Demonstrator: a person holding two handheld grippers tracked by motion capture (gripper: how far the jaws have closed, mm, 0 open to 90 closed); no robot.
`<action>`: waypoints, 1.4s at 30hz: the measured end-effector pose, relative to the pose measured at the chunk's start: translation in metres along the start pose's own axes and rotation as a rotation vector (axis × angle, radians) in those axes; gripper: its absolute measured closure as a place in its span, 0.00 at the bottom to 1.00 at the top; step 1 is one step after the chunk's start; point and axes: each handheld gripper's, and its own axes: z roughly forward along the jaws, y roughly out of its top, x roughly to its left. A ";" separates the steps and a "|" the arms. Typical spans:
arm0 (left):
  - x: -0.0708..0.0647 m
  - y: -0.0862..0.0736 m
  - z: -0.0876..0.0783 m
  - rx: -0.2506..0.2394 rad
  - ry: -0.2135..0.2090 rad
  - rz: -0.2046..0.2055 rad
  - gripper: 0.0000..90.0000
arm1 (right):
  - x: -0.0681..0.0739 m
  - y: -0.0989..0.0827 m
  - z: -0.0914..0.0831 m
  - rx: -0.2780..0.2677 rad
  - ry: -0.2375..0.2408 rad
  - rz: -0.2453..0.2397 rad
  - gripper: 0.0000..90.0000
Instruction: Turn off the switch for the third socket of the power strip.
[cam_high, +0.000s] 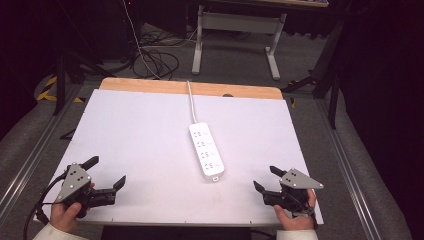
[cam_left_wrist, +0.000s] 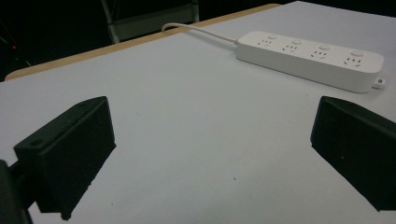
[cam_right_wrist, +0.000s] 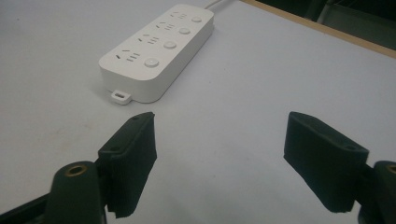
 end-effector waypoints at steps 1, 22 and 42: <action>0.000 0.000 0.000 -0.003 0.001 0.001 0.00 | 0.000 0.000 0.000 -0.003 0.001 0.000 0.29; -0.002 0.002 -0.005 -0.016 -0.029 0.027 0.00 | 0.000 0.002 -0.002 -0.005 -0.004 0.004 0.27; -0.003 0.002 -0.006 -0.012 -0.006 0.043 0.00 | 0.000 0.036 0.012 0.041 0.050 -0.003 0.30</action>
